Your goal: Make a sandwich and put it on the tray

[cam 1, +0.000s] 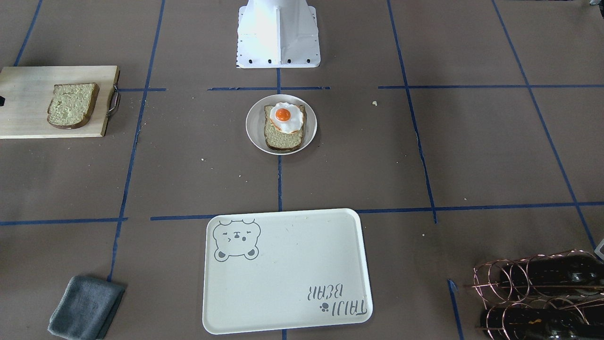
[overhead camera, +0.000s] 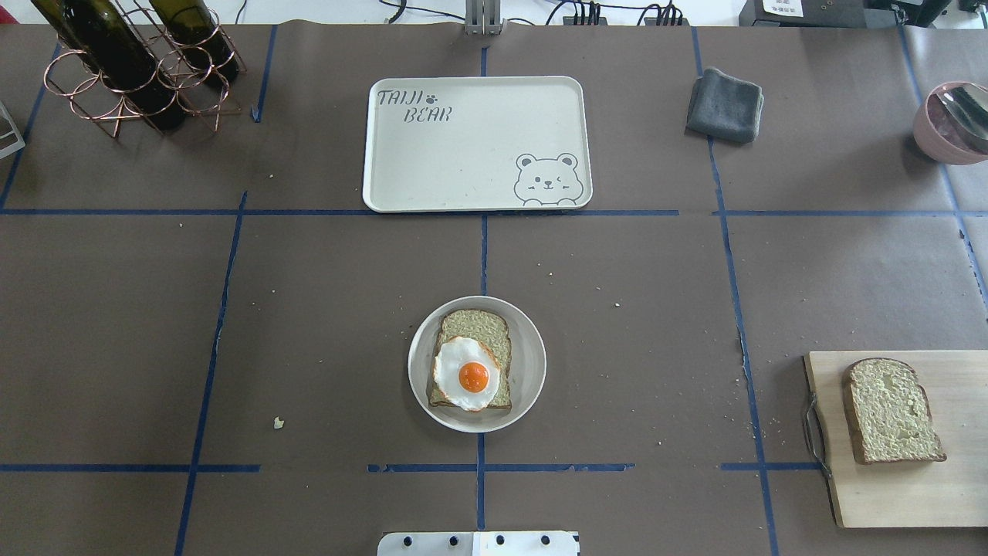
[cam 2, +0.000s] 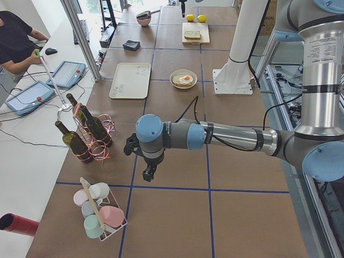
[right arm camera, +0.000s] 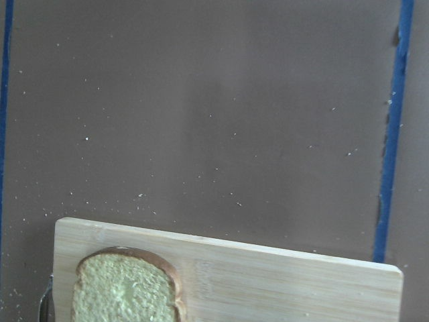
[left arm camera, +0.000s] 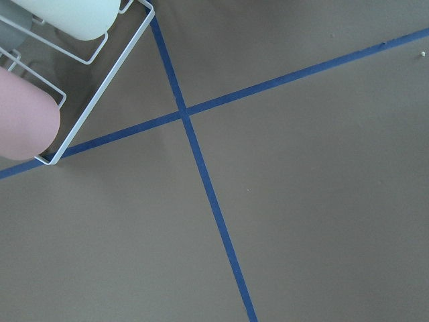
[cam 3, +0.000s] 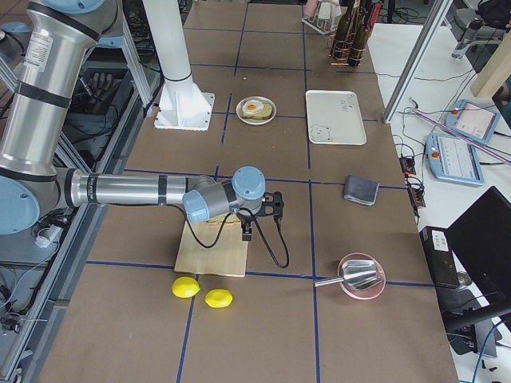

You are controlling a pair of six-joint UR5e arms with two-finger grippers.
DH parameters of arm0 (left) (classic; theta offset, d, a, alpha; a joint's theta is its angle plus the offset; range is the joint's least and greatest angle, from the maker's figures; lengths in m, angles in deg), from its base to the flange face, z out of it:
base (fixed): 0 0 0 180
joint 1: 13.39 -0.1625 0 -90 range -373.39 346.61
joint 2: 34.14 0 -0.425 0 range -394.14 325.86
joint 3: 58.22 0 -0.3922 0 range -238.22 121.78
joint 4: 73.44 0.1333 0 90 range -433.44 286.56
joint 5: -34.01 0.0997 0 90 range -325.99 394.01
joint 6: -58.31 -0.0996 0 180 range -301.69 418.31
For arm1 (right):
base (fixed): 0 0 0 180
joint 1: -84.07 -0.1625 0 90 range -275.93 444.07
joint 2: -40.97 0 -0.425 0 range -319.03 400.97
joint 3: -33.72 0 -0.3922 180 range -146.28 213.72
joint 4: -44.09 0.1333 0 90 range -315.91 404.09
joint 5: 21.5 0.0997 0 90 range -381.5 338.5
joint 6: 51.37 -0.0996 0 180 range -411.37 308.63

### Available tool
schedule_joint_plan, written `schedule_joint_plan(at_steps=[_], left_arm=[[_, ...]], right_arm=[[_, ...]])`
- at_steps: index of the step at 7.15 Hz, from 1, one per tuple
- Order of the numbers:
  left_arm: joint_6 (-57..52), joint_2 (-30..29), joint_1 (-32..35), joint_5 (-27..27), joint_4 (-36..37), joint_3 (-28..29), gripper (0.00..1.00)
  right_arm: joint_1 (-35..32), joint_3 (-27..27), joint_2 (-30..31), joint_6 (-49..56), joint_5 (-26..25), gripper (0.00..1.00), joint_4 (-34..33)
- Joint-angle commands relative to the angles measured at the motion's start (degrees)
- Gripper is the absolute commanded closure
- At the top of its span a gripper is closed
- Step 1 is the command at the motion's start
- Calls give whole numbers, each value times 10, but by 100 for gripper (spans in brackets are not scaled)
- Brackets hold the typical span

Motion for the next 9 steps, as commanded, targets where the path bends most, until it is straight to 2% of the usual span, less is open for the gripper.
schedule_joint_plan(at_steps=[1,2,3,4,7,9], left_arm=[[2,1,0,-20,-5,2,0],[2,1,0,-20,-5,2,0],[2,1,0,-21,-6,2,0],[2,1,0,-21,-6,2,0],[2,1,0,-21,-5,2,0],[2,1,0,-21,-5,2,0]], right_arm=[[141,2,37,-225,-111,5,189],[165,11,48,-232,-123,5,226],[178,43,54,-233,-125,5,279],[183,73,49,-251,-126,12,314],[200,72,47,-299,-118,34,316],[210,74,48,-300,-118,34,315]])
